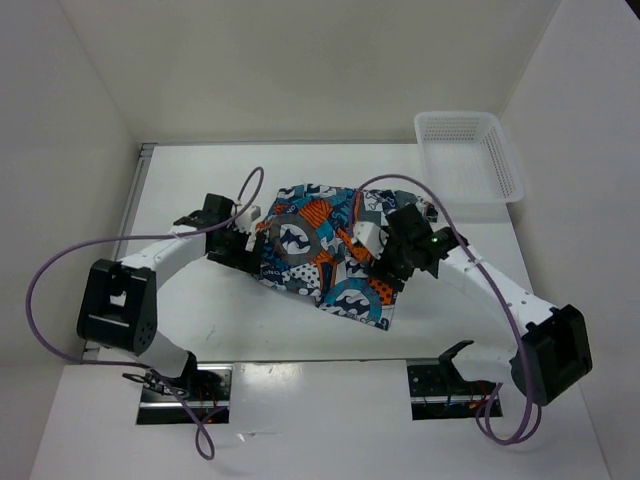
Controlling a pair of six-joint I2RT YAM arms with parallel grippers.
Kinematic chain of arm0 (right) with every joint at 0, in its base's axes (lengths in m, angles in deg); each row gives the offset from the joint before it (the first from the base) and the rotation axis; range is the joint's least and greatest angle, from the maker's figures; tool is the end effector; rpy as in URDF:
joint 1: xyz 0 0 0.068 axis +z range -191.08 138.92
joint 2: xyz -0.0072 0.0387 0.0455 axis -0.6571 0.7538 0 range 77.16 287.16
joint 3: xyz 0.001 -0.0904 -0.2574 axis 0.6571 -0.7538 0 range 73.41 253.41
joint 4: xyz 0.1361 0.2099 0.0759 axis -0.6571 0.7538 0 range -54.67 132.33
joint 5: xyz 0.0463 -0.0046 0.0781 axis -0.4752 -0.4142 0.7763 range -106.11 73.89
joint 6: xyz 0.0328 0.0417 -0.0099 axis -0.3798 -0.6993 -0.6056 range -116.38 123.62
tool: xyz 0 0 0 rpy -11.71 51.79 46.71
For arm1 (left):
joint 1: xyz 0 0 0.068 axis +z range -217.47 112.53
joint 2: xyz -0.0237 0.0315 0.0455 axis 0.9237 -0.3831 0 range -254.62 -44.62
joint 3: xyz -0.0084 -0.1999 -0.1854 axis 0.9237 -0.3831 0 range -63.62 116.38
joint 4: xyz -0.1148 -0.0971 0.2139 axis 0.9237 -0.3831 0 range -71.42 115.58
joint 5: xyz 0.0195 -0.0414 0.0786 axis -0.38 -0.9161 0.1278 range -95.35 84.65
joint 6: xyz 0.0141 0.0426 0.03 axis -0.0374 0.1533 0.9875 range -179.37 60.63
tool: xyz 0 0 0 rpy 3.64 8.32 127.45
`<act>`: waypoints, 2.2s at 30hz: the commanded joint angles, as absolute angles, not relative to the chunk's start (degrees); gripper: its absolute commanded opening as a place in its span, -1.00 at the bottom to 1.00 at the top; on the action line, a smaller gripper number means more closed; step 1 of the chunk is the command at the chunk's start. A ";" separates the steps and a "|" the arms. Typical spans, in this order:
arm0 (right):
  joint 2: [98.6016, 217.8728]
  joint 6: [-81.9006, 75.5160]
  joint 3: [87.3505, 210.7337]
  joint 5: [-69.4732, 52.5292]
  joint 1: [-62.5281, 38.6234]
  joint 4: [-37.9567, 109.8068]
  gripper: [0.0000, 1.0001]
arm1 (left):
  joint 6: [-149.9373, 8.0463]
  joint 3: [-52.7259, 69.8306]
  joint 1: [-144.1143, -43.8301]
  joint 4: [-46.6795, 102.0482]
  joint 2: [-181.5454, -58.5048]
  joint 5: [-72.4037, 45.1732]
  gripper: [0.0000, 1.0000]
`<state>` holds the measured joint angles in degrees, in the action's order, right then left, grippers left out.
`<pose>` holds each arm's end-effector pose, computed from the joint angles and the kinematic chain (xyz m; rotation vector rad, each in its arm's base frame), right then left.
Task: Fold and stack the shorts
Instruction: Flatten the shorts out
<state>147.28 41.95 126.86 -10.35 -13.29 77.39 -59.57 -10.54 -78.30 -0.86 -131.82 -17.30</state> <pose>0.2097 0.1145 0.2554 -1.4426 2.1496 0.0632 0.2905 -0.0630 0.1946 0.3155 2.6121 -0.3403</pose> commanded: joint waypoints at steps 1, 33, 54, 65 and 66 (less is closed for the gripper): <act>148.35 46.86 123.87 -11.36 -7.45 81.30 0.54 | -59.37 -10.10 -79.60 2.64 -134.79 -12.91 1.00; 163.28 44.76 114.89 -14.79 9.11 69.52 -1.00 | -59.37 -11.85 -83.03 4.84 -136.21 -13.09 -1.00; 182.37 28.50 205.42 -23.94 -13.57 68.28 -1.00 | -59.37 42.12 -68.00 4.57 -128.40 5.81 -1.00; 170.85 31.66 209.53 -11.66 -13.57 80.04 -1.00 | -59.37 45.71 -65.10 -1.13 -116.70 7.04 -1.00; 170.85 31.66 211.55 -10.24 -13.57 81.20 -1.00 | -59.37 47.29 -65.10 -1.75 -116.69 7.04 -1.00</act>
